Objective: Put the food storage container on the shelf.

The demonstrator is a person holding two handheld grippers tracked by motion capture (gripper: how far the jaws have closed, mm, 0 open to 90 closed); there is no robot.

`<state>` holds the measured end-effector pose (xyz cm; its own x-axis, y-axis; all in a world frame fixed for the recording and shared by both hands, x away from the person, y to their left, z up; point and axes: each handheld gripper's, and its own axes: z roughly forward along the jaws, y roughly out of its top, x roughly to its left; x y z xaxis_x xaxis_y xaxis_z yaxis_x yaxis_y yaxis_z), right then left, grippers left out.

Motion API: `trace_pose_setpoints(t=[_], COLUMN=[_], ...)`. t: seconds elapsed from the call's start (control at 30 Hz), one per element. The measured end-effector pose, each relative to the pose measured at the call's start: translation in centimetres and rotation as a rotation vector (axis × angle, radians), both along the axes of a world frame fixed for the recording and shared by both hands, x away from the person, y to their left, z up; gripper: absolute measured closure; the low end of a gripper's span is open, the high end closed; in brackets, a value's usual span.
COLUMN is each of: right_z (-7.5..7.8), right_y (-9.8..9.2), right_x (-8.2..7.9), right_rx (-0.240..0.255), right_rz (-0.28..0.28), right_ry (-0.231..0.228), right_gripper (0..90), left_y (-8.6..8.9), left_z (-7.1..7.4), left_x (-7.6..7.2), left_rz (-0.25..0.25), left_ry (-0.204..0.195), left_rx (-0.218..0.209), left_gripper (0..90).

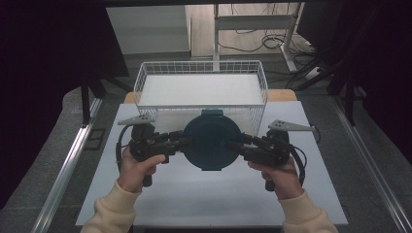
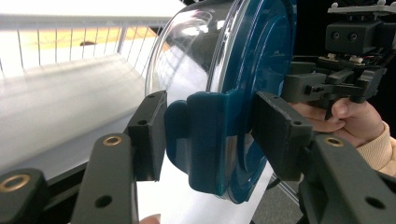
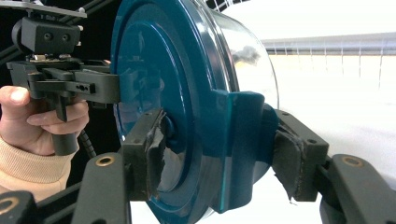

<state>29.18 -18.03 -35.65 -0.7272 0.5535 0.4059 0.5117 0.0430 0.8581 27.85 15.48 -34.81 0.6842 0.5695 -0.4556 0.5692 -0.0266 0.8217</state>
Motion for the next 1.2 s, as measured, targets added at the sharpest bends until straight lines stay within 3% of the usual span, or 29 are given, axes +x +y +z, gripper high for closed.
trace_pose_setpoints(t=[0.3,0.63,1.0,1.2], right_z=[2.7,5.1,6.3,6.8], right_y=[0.2,1.0,1.4,1.4], right_x=[1.7,3.9,6.0,7.6], right_rx=[-0.008,-0.019,-0.028,-0.013], right_rz=[0.004,0.003,-0.011,-0.014], right_ry=[-0.035,-0.059,-0.056,-0.043], right_gripper=[40.3,40.4,40.5,40.6], left_y=[0.2,0.9,1.3,1.3], left_z=[2.7,4.5,5.3,6.3], left_x=[1.8,4.2,6.8,8.2], left_rz=[-0.003,-0.007,-0.016,-0.016], left_ry=[-0.027,-0.035,-0.008,-0.010], left_rx=[0.011,0.000,-0.016,0.006], left_gripper=[46.5,46.4,46.0,46.0])
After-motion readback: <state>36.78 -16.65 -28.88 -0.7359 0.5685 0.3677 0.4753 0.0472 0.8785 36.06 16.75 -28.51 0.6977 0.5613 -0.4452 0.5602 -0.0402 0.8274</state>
